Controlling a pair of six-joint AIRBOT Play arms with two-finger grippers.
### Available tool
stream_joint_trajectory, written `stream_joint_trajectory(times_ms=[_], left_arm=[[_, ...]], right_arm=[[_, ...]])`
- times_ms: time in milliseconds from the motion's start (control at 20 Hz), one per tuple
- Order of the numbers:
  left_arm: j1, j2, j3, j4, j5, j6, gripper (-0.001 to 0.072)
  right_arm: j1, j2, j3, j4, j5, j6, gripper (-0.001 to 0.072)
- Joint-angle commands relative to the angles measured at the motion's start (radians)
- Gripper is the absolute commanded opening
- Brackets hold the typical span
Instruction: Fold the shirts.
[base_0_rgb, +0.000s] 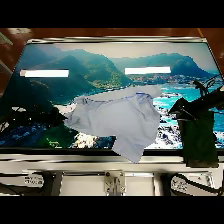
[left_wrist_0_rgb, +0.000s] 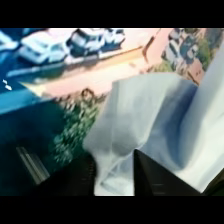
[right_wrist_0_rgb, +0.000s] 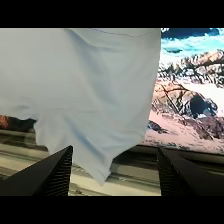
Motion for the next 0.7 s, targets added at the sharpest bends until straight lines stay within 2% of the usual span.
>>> stream_joint_trajectory(times_ms=[0, 50, 100, 300, 450, 500, 550, 650], left_arm=[[-0.016, -0.012, 0.017, -0.025, 0.034, 0.023, 0.024], [-0.014, -0.011, 0.032, -0.026, 0.023, 0.04, 0.012], [-0.014, -0.011, 0.053, -0.026, 0.002, 0.069, 0.0039], [-0.017, -0.011, 0.137, -0.026, -0.095, 0.157, 0.0039], [-0.018, 0.009, 0.161, -0.026, -0.123, 0.166, 0.0038], [-0.018, 0.022, 0.161, -0.026, -0.125, 0.196, 0.0038], [-0.019, 0.038, 0.161, -0.026, -0.132, 0.231, 0.0038], [-0.019, 0.07, 0.161, -0.026, -0.134, 0.235, 0.0038]], right_arm=[[0.0, 0.001, -0.016, -0.126, 0.029, -0.008, 0.064], [0.0, 0.001, -0.05, -0.176, 0.027, -0.008, 0.0641], [0.0, 0.001, -0.095, -0.18, 0.019, -0.007, 0.0641], [0.0, 0.001, -0.335, 0.056, -0.122, -0.04, 0.064], [0.0, 0.001, -0.458, 0.084, -0.244, -0.043, 0.064], [0.0, 0.001, -0.489, 0.1, -0.275, -0.045, 0.064], [0.0, 0.001, -0.522, 0.137, -0.31, -0.051, 0.064], [0.0, 0.0, -0.577, 0.22, -0.37, -0.088, 0.064]])
